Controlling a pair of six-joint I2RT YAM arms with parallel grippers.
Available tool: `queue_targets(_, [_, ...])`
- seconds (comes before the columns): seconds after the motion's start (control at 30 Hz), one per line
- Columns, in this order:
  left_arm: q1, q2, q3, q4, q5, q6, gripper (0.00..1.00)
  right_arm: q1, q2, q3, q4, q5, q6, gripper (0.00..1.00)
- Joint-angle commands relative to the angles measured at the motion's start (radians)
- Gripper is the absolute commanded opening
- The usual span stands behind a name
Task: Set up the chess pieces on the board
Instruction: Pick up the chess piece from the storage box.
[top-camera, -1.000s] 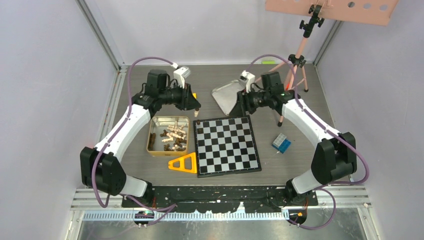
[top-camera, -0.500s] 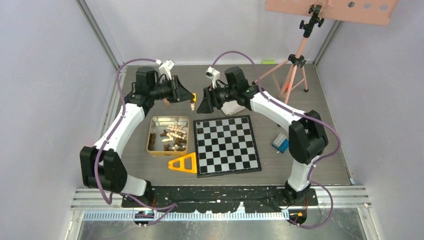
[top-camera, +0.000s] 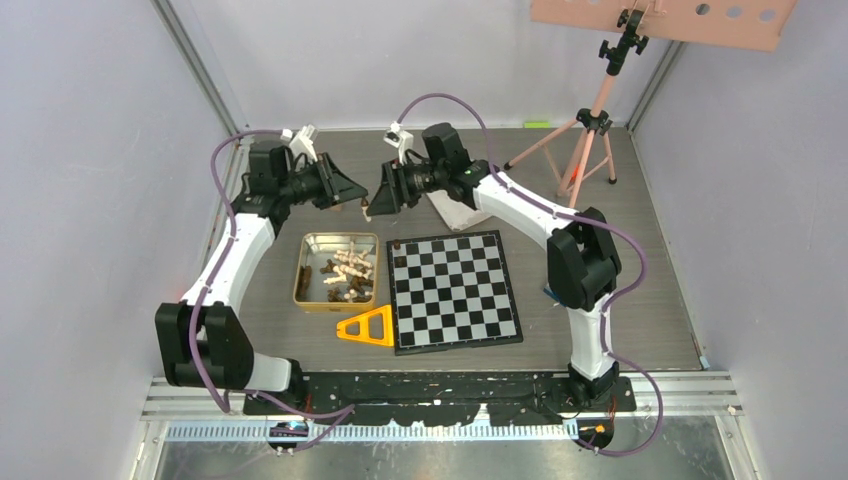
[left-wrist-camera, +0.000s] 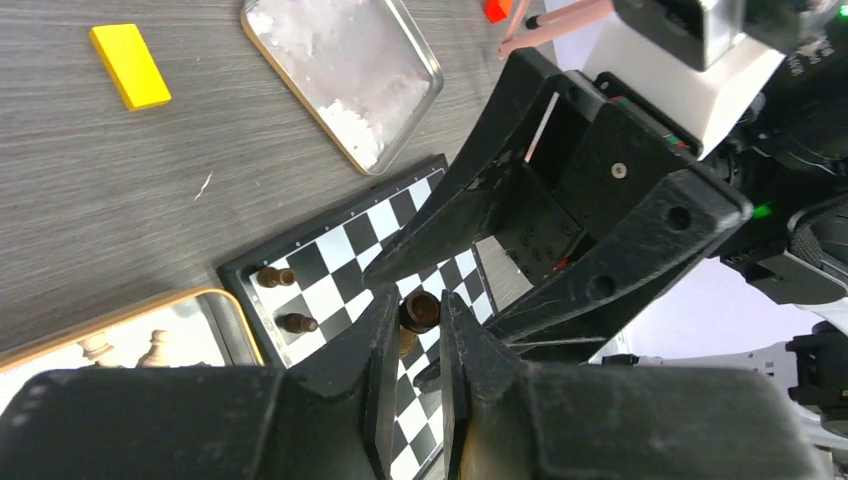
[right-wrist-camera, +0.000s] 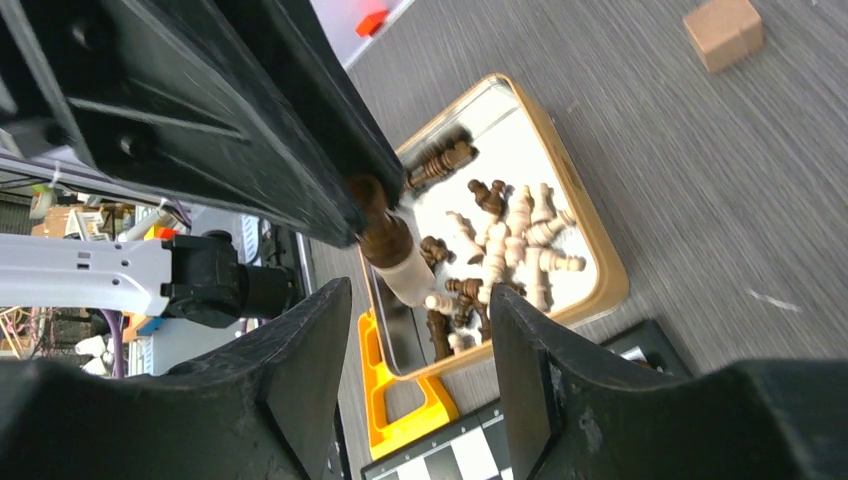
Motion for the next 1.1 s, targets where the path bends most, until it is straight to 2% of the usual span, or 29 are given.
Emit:
queue_targets(0.0, [0.035, -0.044, -0.014, 0.02, 0.023, -0.02, 0.0, 0.031, 0.04, 0.117, 0.011, -0.05, 0.024, 0.59])
queue_targets(0.27, [0.115, -0.063, -0.045, 0.021, 0.047, -0.044, 0.0, 0.072, 0.115, 0.192, -0.041, -0.023, -0.008, 0.58])
queue_targets(0.47, [0.149, -0.069, -0.06, 0.013, 0.075, -0.045, 0.0, 0.094, 0.162, 0.261, -0.079, -0.007, -0.029, 0.49])
queue_targets(0.73, [0.178, -0.08, -0.091, -0.006, 0.094, -0.028, 0.0, 0.11, 0.228, 0.367, -0.111, -0.002, -0.031, 0.45])
queue_targets(0.87, [0.194, -0.079, -0.101, -0.004, 0.104, -0.027, 0.0, 0.115, 0.244, 0.384, -0.121, -0.002, -0.031, 0.33])
queue_targets(0.97, [0.218, -0.079, -0.102, 0.0, 0.111, -0.025, 0.0, 0.118, 0.251, 0.381, -0.122, -0.002, -0.032, 0.19])
queue_targets(1.07, [0.26, -0.083, -0.099, 0.0, 0.124, -0.019, 0.0, 0.122, 0.259, 0.363, -0.119, 0.001, -0.03, 0.11])
